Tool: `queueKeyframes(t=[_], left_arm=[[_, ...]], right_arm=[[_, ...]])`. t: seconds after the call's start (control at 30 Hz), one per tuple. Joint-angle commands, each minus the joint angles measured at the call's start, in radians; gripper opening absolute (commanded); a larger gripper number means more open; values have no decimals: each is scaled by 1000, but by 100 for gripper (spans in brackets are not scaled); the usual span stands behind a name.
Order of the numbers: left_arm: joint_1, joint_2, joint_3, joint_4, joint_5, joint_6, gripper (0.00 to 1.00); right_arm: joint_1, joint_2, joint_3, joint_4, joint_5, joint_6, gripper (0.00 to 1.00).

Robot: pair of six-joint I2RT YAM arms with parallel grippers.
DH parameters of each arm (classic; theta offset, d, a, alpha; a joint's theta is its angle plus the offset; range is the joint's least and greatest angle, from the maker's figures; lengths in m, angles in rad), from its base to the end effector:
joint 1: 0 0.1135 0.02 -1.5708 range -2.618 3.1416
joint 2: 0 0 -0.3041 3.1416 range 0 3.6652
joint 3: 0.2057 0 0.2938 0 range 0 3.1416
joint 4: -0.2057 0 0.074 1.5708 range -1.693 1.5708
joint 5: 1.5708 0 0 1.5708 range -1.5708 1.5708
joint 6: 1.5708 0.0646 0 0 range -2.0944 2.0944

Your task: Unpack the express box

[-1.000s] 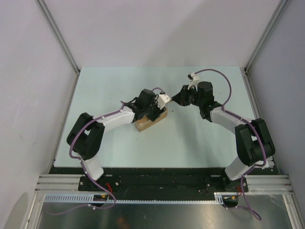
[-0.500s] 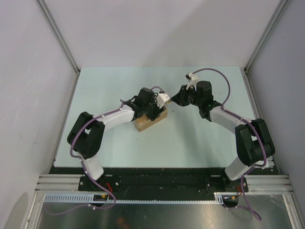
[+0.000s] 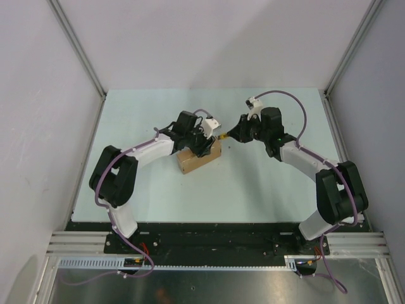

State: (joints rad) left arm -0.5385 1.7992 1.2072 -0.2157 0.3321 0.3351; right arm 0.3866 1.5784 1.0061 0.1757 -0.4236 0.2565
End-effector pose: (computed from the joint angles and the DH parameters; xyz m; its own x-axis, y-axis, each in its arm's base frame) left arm 0.3793 -0.2511 0.2014 -0.3628 0.5789 -0.7302 0.8446 0.5354 0.0048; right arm 0.3782 0.1826 0.2609 -0.5224 0.0371 -0.8519 -0.5814 0.7154 0.3876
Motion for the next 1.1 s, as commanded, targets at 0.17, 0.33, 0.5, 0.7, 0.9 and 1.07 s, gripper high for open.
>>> queueKeyframes(t=[0.17, 0.33, 0.5, 0.7, 0.9, 1.07], left_arm=[[63, 74, -12, -152, -45, -8, 18], [63, 72, -11, -152, -47, -10, 19], [63, 65, -12, -152, -47, -15, 20], [61, 36, 8, -152, -19, -50, 30], [35, -29, 54, -152, 65, -91, 72], [29, -81, 89, -146, 96, -111, 96]], right_arm=[[5, -70, 0, -240, -76, 1, 0], [-2, -112, -33, -269, -83, -2, 0], [-26, -175, -61, -297, -80, 9, 0], [-37, -239, -72, -321, -41, 21, 0], [-35, -259, -83, -317, -21, 49, 0], [-29, -274, -87, -318, -12, 56, 0]])
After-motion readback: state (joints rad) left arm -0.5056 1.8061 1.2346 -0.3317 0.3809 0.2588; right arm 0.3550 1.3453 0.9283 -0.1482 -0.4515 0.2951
